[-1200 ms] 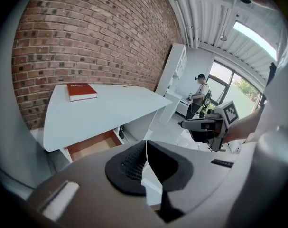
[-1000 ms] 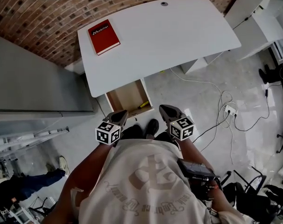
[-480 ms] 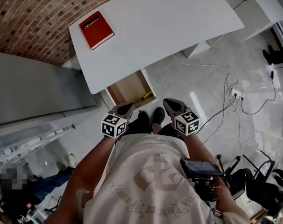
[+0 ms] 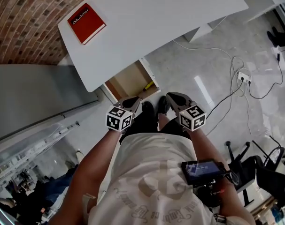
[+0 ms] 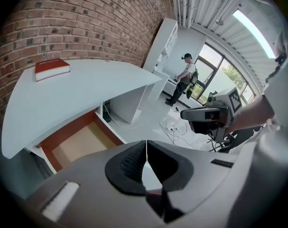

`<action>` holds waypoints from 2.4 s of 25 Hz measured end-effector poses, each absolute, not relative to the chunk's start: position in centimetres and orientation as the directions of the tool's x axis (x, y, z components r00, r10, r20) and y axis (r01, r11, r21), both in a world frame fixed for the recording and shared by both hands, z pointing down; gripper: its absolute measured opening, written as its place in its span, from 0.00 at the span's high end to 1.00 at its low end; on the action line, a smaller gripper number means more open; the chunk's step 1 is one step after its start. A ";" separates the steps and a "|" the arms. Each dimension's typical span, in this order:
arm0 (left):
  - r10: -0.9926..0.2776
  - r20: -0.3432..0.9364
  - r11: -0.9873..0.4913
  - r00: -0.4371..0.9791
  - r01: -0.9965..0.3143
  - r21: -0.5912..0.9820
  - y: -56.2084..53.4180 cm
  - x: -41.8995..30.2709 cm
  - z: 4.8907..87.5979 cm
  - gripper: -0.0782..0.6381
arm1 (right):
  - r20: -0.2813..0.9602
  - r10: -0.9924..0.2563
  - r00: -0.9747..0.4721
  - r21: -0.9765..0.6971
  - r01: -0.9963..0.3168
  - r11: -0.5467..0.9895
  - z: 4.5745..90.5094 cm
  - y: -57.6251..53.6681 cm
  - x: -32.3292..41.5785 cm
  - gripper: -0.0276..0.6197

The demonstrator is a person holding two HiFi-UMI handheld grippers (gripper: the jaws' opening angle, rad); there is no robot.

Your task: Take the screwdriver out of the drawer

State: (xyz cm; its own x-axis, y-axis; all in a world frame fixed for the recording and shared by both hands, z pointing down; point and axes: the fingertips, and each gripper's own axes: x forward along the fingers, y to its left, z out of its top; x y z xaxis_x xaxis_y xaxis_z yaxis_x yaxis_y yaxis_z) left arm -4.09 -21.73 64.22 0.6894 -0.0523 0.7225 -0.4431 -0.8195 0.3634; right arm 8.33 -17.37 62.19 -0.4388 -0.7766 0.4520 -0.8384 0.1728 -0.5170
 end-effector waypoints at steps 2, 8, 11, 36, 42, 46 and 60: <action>-0.036 0.738 -0.824 0.673 -0.438 0.359 -21.6 -3.9 65.2 0.88 | 0.456 -0.775 -0.437 -0.524 -0.836 0.163 62.9 -17.2 8.4 0.95; -0.008 0.765 -0.833 0.644 -0.427 0.351 -21.9 -4.0 67.9 0.88 | 0.470 -0.758 -0.452 -0.534 -0.829 0.164 64.6 -16.8 7.7 0.95; -0.006 0.770 -0.814 0.639 -0.450 0.367 -22.3 -4.3 69.0 0.88 | 0.482 -0.749 -0.454 -0.540 -0.827 0.155 65.7 -16.5 7.5 0.95; 0.126 0.823 -0.832 0.554 -0.393 0.392 -24.5 -3.8 79.9 0.87 | 0.522 -0.737 -0.430 -0.580 -0.812 0.063 72.4 -14.3 6.8 0.95; 0.154 0.831 -0.849 0.534 -0.359 0.388 -24.6 -2.7 81.5 0.80 | 0.525 -0.726 -0.444 -0.594 -0.802 0.061 73.4 -13.6 6.6 0.95; 0.165 0.840 -0.857 0.517 -0.347 0.382 -25.0 -2.1 82.5 0.74 | 0.525 -0.726 -0.444 -0.604 -0.795 0.050 74.0 -13.2 7.0 0.95; 0.217 0.871 -0.875 0.441 -0.307 0.374 -25.6 -2.0 88.0 0.69 | 0.540 -0.730 -0.419 -0.601 -0.799 0.014 76.8 -12.4 8.4 0.95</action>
State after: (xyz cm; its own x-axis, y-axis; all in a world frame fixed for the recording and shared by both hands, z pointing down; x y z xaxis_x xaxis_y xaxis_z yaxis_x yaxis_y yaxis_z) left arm -2.04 -25.63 87.98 0.4408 0.2174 0.8709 -0.3070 -0.8752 0.3739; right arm 8.38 -12.43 76.81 -0.4192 -0.7297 0.5402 -0.7993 0.0145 -0.6008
